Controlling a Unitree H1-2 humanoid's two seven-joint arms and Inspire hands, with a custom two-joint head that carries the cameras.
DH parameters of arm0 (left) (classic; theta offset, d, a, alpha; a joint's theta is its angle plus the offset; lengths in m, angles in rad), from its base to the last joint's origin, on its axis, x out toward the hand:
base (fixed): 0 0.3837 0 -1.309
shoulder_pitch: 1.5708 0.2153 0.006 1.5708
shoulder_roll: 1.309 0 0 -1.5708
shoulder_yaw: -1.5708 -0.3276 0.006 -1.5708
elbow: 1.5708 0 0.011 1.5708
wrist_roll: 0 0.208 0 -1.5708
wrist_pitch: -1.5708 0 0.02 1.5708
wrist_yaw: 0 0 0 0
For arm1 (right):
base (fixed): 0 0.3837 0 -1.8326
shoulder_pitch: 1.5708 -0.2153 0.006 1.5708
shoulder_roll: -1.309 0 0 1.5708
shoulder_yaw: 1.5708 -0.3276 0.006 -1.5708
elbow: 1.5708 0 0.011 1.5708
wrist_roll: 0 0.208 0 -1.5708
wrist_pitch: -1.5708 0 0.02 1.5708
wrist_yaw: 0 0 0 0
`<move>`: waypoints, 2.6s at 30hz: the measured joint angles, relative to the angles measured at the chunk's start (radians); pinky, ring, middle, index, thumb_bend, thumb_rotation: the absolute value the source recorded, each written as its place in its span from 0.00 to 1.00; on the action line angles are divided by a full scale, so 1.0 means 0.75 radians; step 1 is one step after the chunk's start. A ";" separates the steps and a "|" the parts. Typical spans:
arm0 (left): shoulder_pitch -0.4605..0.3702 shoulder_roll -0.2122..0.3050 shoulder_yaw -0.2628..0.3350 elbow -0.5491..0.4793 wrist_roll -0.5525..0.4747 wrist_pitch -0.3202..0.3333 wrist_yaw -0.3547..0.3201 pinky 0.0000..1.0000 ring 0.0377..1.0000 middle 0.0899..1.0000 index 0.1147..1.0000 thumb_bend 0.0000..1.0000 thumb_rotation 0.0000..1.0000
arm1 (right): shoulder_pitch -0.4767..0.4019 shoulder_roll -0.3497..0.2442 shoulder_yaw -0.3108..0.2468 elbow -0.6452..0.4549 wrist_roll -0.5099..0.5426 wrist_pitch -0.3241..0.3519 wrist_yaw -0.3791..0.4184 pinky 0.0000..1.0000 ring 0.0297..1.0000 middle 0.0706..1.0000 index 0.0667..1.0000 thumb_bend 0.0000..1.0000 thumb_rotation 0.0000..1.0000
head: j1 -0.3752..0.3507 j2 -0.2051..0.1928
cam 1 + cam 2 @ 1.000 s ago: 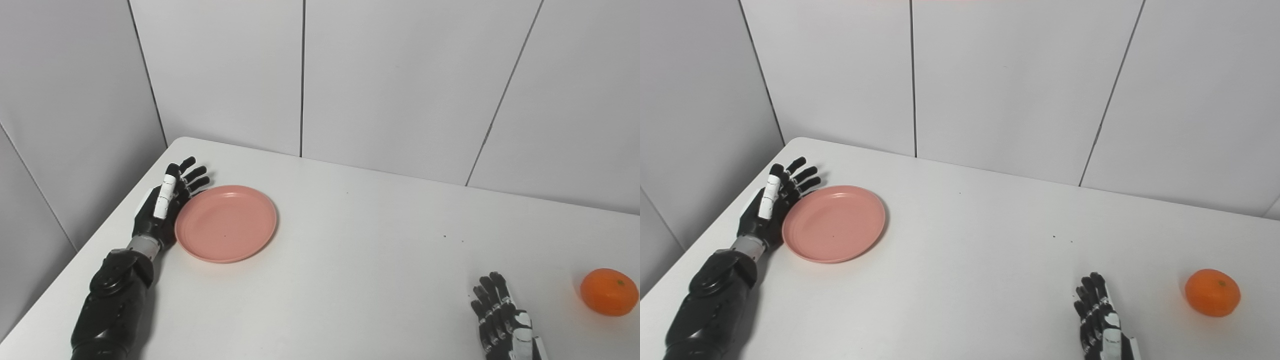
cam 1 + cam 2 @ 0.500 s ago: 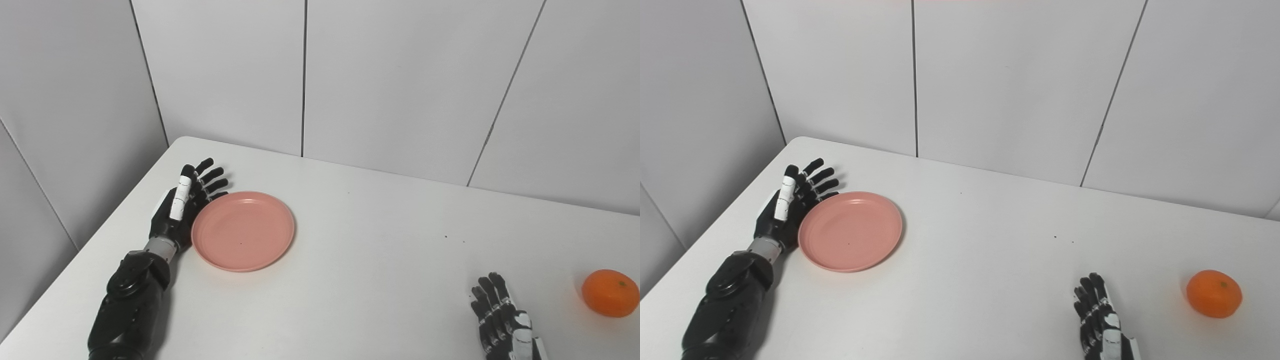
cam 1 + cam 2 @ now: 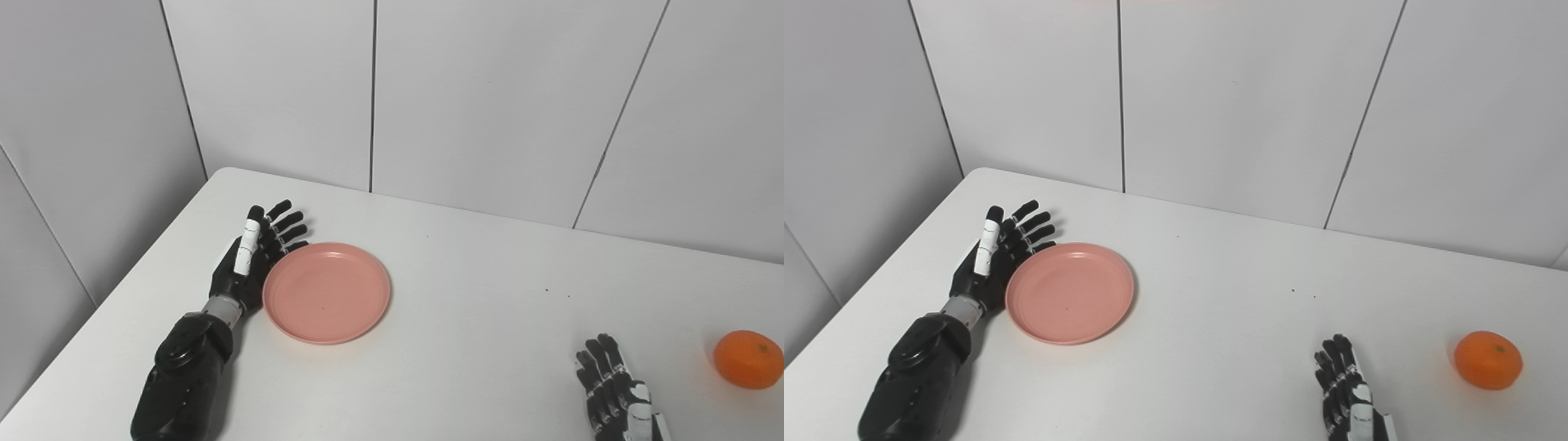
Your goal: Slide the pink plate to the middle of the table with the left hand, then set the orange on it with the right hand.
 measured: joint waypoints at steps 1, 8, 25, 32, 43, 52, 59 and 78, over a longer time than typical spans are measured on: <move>0.000 -0.003 -0.003 -0.007 0.001 0.008 0.012 0.74 0.83 0.81 0.82 0.96 0.84 | 0.000 0.000 0.000 -0.001 0.000 0.000 0.000 1.00 0.95 0.95 0.94 0.82 1.00 | -0.002 0.002; 0.008 -0.049 -0.036 -0.069 0.001 0.066 0.046 0.74 0.84 0.84 0.84 0.95 0.84 | 0.004 0.000 0.002 -0.005 0.000 0.002 0.000 1.00 0.95 0.94 0.94 0.80 1.00 | -0.010 0.010; 0.056 -0.202 -0.089 -0.183 0.000 0.102 0.079 0.76 0.84 0.83 0.83 0.92 0.84 | 0.007 0.001 0.009 -0.011 -0.008 0.007 -0.004 1.00 0.93 0.93 0.93 0.80 1.00 | -0.025 0.033; 0.068 -0.236 -0.108 -0.195 0.002 0.102 0.098 0.77 0.85 0.83 0.84 0.93 0.85 | 0.009 0.004 0.012 -0.013 -0.017 0.007 -0.005 1.00 0.93 0.93 0.92 0.79 1.00 | -0.041 0.051; 0.095 -0.308 -0.134 -0.240 0.035 0.102 0.163 0.81 0.87 0.87 0.87 0.94 0.85 | 0.014 0.008 0.021 -0.027 -0.038 0.019 -0.023 1.00 0.92 0.92 0.91 0.80 1.00 | -0.106 0.090; 0.101 -0.333 -0.143 -0.250 0.034 0.102 0.185 0.82 0.87 0.87 0.88 0.92 0.85 | 0.017 0.025 0.077 -0.035 -0.084 0.037 -0.067 0.99 0.91 0.90 0.90 0.82 1.00 | -0.270 0.149; 0.111 -0.354 -0.112 -0.255 0.015 0.102 0.186 0.87 0.89 0.87 0.90 0.90 0.83 | 0.014 0.084 0.128 -0.022 -0.152 0.042 -0.143 1.00 0.90 0.89 0.89 0.83 1.00 | -0.409 0.168; 0.153 -0.413 -0.141 -0.310 0.021 0.102 0.224 1.00 0.94 0.93 0.94 0.89 0.88 | 0.006 0.176 0.180 0.015 -0.233 0.039 -0.184 0.92 0.88 0.87 0.88 0.82 1.00 | -0.581 0.176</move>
